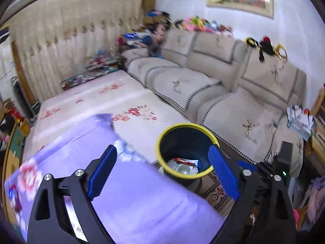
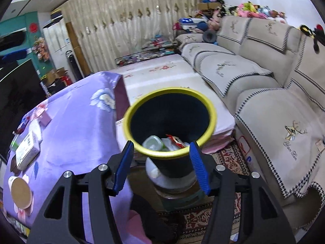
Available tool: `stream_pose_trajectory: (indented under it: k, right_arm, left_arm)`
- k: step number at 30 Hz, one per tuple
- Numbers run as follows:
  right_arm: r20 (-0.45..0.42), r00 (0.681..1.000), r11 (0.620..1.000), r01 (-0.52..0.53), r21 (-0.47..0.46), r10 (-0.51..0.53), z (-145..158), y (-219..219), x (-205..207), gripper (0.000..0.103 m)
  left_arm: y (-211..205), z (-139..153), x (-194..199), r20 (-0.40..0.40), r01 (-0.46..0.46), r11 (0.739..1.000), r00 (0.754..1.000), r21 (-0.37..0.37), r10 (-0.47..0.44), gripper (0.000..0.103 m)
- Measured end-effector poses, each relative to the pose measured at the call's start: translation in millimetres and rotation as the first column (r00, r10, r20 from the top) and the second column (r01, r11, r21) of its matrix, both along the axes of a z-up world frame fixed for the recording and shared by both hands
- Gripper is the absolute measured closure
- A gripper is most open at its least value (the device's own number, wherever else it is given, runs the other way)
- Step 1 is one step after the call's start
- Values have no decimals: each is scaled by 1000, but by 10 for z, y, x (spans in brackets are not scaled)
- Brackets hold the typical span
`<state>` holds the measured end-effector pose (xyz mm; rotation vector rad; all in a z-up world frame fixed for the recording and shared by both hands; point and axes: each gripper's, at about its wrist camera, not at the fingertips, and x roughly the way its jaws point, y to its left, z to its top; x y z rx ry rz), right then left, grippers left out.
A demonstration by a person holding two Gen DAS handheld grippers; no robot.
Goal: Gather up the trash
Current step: 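Carry the squeeze tube over the bin and open the left gripper, then grasp the white paper cup lying on the table with the right gripper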
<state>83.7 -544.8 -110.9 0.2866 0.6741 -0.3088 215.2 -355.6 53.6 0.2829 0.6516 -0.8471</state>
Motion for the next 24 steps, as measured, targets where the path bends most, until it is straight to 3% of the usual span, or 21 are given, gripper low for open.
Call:
stream_pose_trajectory:
  k: [8, 15, 20, 24]
  right_arm:
    - [-1, 995, 995, -97, -39, 97, 123, 483, 107, 49]
    - [-16, 970, 968, -242, -65, 241, 178, 1071, 213, 49]
    - [-33, 921, 920, -390, -50, 388, 124, 1562, 288, 49]
    - [-46, 849, 850, -527, -9, 526, 47, 1942, 338, 49]
  left_arm:
    - [1374, -34, -512, -16, -184, 980, 983, -75, 184, 5]
    - [2422, -141, -1017, 48, -374, 923, 924, -93, 379, 5]
    - [2978, -234, -1311, 50, -469, 878, 878, -97, 475, 5]
    - [3299, -371, -1506, 28, -524, 843, 847, -121, 531, 5]
